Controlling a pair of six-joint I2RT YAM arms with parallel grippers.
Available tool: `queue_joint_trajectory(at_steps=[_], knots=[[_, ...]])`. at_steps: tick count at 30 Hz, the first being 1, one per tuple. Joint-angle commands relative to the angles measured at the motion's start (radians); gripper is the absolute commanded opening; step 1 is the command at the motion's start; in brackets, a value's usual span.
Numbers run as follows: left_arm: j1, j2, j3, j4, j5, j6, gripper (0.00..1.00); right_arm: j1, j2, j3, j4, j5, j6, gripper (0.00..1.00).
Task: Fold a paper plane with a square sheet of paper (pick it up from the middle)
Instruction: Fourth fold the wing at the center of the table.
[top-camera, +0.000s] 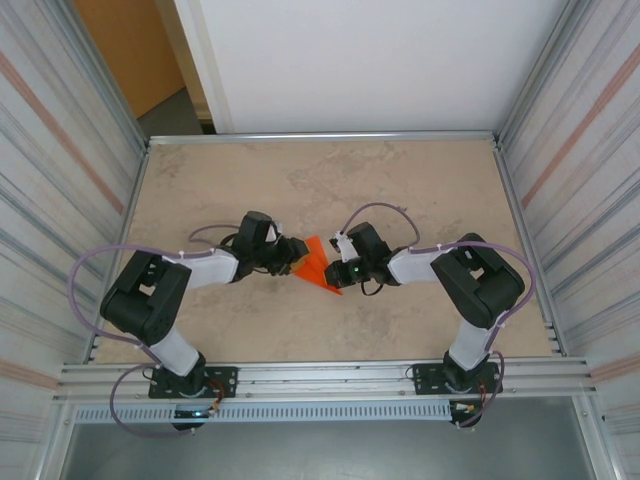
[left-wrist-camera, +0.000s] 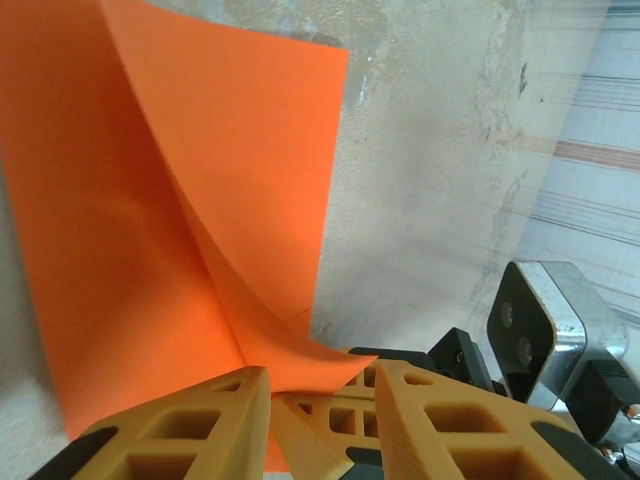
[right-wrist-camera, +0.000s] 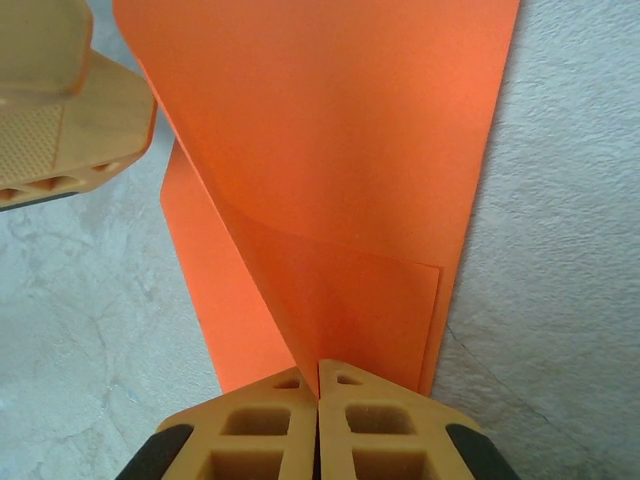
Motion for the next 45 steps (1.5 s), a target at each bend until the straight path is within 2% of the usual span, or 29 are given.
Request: queue_joint_trajectory(at_steps=[1, 20, 25, 36, 45], knots=[[-0.01, 0.039, 0.032, -0.031, 0.027, 0.032, 0.33, -0.008, 0.011, 0.002, -0.018, -0.019, 0.014, 0.09], [-0.032, 0.078, 0.054, -0.112, -0.002, 0.106, 0.33, -0.014, 0.006, -0.002, -0.022, -0.012, 0.011, 0.12], [-0.035, 0.096, 0.071, -0.119, 0.015, 0.105, 0.42, -0.015, -0.007, -0.001, -0.035, -0.016, 0.01, 0.15], [-0.044, 0.111, 0.097, -0.23, -0.008, 0.122, 0.47, -0.021, -0.055, 0.016, -0.088, -0.001, 0.05, 0.2], [-0.054, 0.141, 0.135, -0.322, -0.018, 0.147, 0.52, -0.029, -0.04, 0.019, -0.089, -0.026, 0.084, 0.19]])
